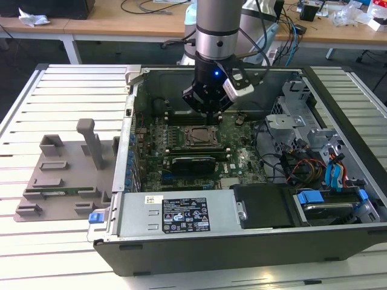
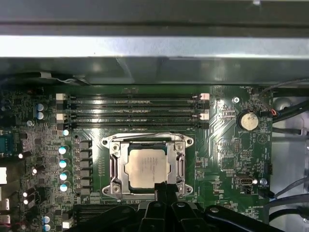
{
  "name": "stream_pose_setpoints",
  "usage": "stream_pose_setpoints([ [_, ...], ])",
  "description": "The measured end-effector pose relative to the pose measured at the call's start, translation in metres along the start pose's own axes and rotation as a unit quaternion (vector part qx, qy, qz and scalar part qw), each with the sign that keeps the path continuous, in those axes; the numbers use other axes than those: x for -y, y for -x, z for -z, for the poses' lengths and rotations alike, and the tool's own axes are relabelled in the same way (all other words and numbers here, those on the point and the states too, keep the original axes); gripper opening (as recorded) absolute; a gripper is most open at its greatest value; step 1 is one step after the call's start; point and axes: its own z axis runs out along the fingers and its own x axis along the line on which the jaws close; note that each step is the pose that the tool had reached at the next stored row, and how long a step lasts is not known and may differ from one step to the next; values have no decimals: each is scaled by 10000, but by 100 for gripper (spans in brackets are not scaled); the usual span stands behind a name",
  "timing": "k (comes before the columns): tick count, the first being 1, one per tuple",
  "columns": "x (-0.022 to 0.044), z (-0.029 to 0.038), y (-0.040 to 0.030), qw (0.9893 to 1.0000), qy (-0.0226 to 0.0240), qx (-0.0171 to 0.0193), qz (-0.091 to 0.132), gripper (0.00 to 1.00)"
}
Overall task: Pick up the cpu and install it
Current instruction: 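Install the second cpu locking lever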
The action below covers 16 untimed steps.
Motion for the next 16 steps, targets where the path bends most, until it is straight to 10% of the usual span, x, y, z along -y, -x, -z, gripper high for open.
stream_pose_setpoints([
  [15,185,-48,-3,10000,0,0,0,11],
  [16,272,-61,-13,10000,0,0,0,11],
])
